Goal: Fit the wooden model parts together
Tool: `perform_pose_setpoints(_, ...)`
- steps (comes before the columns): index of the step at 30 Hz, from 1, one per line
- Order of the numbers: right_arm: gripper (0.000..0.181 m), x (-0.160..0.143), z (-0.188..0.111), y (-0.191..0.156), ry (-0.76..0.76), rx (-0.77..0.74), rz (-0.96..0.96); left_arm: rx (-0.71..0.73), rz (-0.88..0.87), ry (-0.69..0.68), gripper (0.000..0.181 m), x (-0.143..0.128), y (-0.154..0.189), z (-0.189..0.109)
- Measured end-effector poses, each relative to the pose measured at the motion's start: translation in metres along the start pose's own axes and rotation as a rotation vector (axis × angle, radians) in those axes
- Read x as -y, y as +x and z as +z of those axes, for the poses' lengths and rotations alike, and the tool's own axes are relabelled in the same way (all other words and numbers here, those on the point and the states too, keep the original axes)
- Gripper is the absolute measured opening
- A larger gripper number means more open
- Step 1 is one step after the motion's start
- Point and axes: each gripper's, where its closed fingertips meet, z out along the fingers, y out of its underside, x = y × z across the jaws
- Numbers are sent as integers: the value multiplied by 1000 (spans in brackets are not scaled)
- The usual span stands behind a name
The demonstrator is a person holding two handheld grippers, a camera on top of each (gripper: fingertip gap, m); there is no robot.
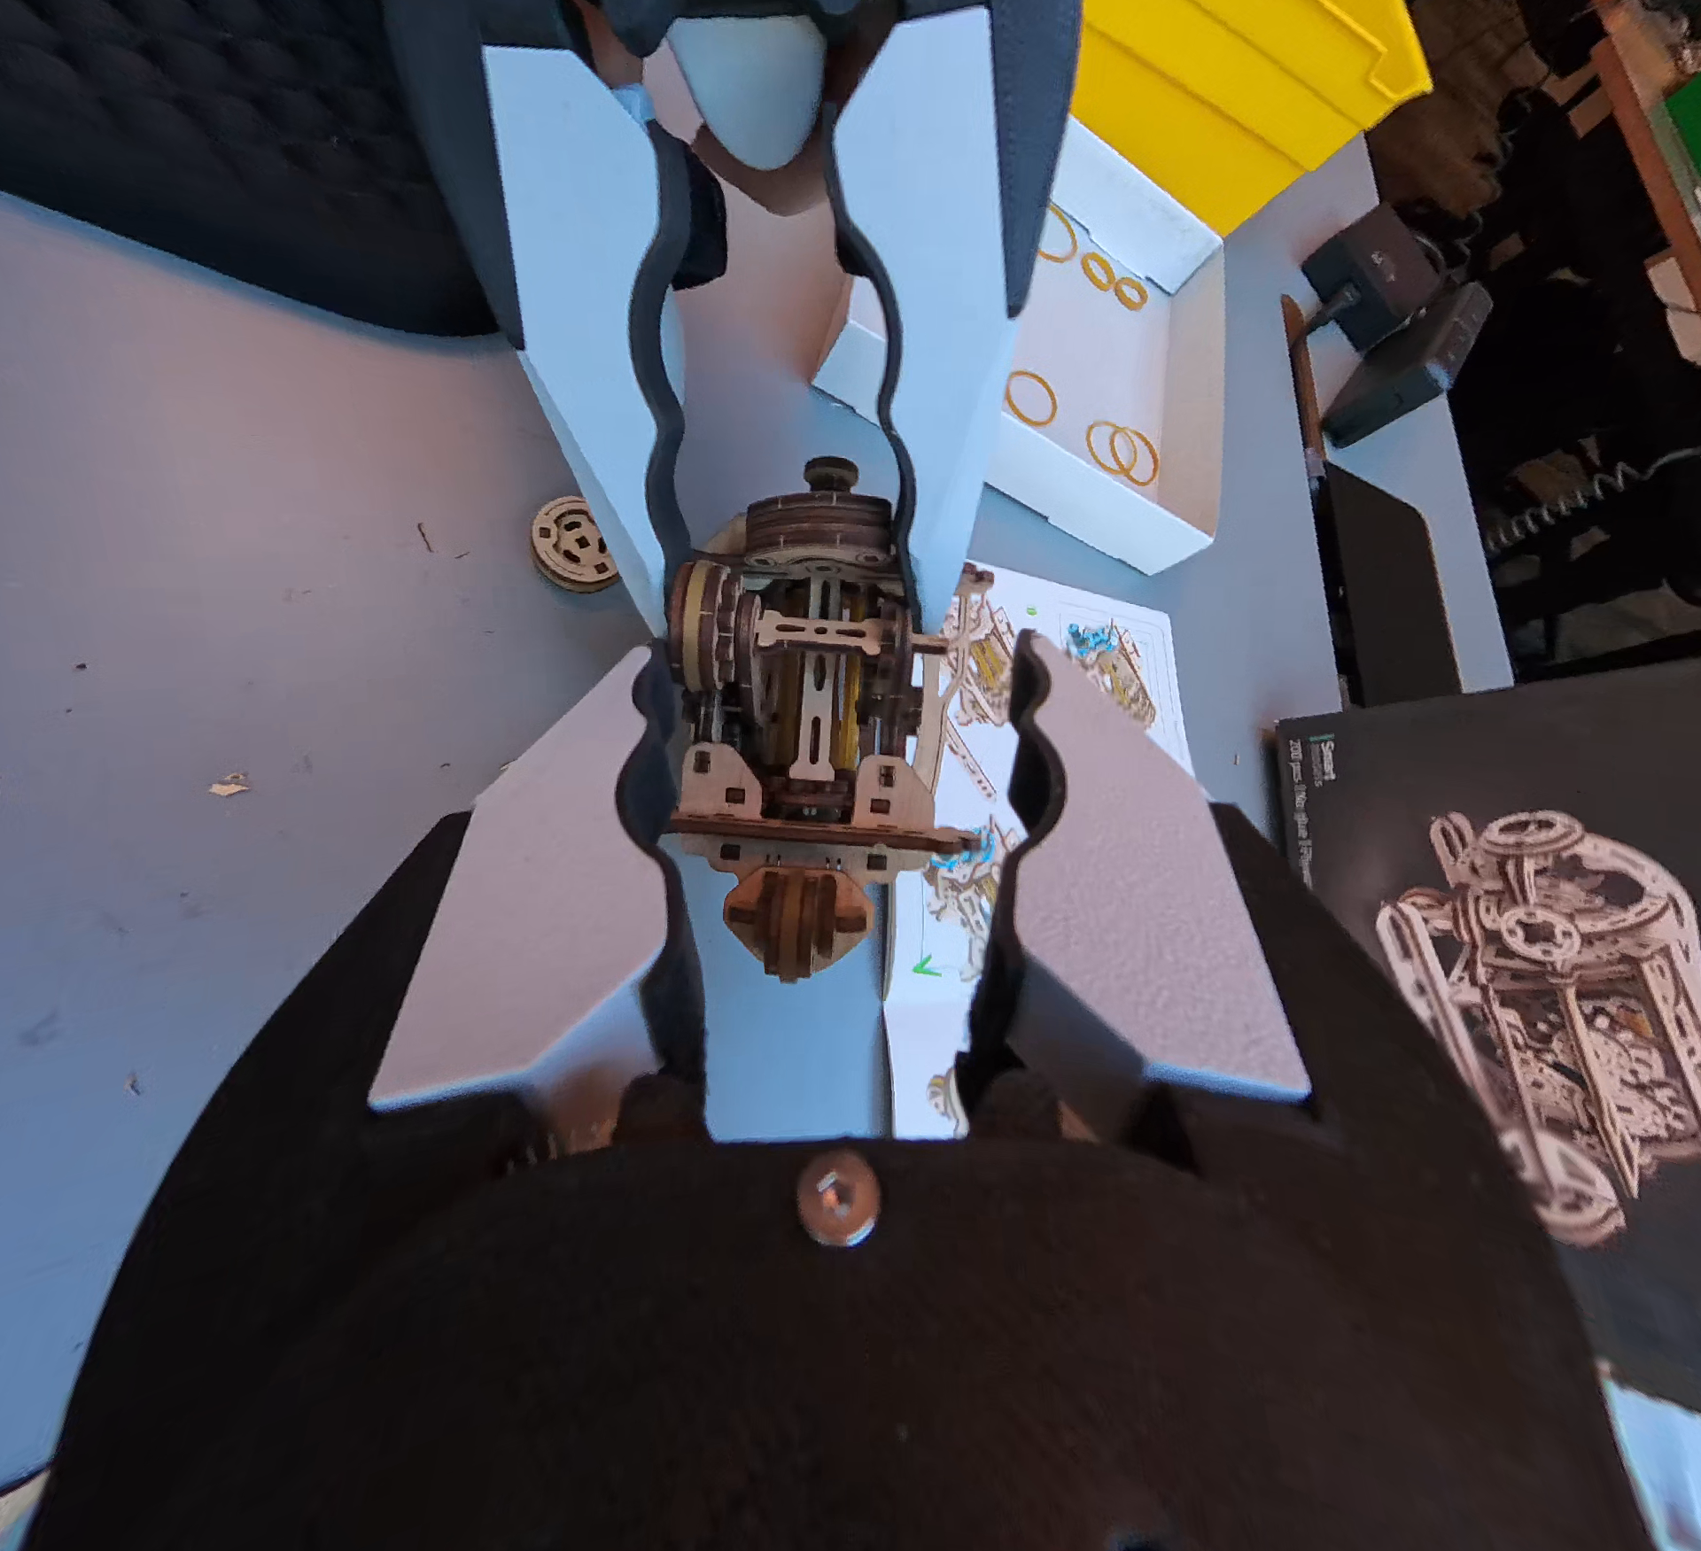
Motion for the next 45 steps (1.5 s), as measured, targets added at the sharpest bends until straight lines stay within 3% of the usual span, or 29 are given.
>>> perform_pose_setpoints(2,59,0,1,-6,13,36,-25,9,1,-4,48,0,-1,0)
perform_pose_setpoints(26,57,-1,1,-3,25,-22,2,24,13,-16,48,-2,-3,2)
perform_pose_setpoints(35,56,-2,2,1,93,-36,-6,64,-6,18,48,-4,-7,-2)
perform_pose_setpoints(38,48,-3,1,0,95,-33,3,63,-38,56,49,0,-8,-6)
perform_pose_setpoints(45,47,-6,0,0,78,-43,-2,92,-163,118,50,10,-19,-24)
